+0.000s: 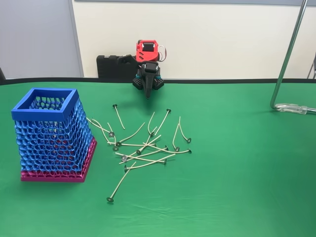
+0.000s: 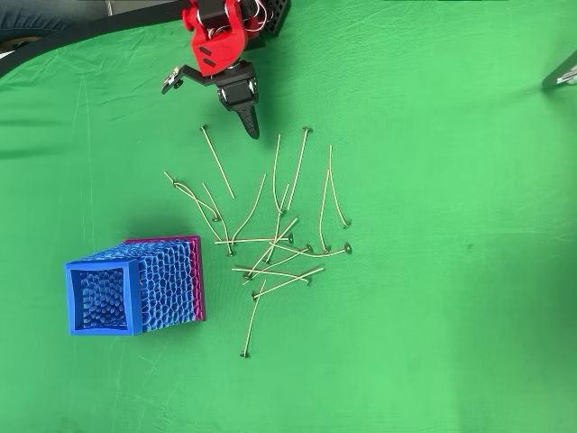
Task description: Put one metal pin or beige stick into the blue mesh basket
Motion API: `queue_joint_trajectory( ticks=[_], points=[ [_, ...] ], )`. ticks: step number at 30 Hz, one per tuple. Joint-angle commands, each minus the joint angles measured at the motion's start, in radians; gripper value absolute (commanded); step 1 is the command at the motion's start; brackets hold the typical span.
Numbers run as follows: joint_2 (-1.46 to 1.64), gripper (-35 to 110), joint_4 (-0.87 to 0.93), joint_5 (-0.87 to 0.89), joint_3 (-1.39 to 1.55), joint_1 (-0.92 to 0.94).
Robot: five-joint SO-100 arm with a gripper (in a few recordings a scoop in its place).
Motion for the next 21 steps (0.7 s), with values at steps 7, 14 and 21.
queue_joint_trajectory(
  ticks=[7,14,21],
  points=[
    [0.009,1,0.005,-0.002,0.005,0.0],
    [0.009,1,0.005,0.0,0.005,0.0],
    [0.009,1,0.005,-0.002,0.005,0.0]
  ],
)
